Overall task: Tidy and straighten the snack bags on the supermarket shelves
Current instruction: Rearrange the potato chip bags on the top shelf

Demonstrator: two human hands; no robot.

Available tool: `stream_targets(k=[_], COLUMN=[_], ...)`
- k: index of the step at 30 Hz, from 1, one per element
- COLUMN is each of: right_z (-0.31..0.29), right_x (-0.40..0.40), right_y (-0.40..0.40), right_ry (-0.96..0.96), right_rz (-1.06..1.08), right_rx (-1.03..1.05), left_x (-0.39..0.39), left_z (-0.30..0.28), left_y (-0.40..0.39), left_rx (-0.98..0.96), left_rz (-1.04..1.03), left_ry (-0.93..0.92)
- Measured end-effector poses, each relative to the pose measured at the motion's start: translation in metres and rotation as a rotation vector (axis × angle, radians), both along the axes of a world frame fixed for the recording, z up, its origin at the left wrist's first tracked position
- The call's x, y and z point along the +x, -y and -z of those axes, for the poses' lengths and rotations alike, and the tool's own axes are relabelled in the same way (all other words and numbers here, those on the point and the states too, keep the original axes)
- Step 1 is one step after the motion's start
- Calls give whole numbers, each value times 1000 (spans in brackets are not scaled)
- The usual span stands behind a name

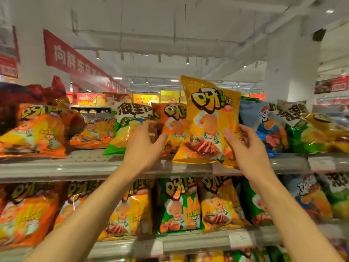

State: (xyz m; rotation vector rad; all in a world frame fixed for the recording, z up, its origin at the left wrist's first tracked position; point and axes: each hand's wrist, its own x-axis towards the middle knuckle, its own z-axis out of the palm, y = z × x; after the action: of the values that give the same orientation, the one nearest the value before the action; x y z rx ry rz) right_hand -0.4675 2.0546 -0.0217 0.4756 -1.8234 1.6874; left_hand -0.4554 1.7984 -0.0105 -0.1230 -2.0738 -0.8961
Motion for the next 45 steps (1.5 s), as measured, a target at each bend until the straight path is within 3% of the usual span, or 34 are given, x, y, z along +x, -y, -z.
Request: stream_targets(k=[3, 8, 15, 27, 38, 45], right_z=[4, 4, 14, 11, -24, -22], right_x=[-3, -9, -9, -16, -41, -60], right_y=[-4, -1, 0, 6, 72, 104], right_ry=[36, 105, 120, 94, -18, 29], right_rz=[-8, -32, -52, -16, 78, 106], right_rx=[-3, -18, -88, -84, 169, 314], left_x=[-14, -26, -27, 2, 57, 72], left_z=[-6, -12, -9, -21, -28, -18], left_y=[-3, -6, -10, 36, 135, 194], left_rx=[-188, -276, 50, 225, 222, 212], left_rz=[-112, -152, 33, 111, 18, -143], left_ry=[108, 117, 49, -116, -268, -276])
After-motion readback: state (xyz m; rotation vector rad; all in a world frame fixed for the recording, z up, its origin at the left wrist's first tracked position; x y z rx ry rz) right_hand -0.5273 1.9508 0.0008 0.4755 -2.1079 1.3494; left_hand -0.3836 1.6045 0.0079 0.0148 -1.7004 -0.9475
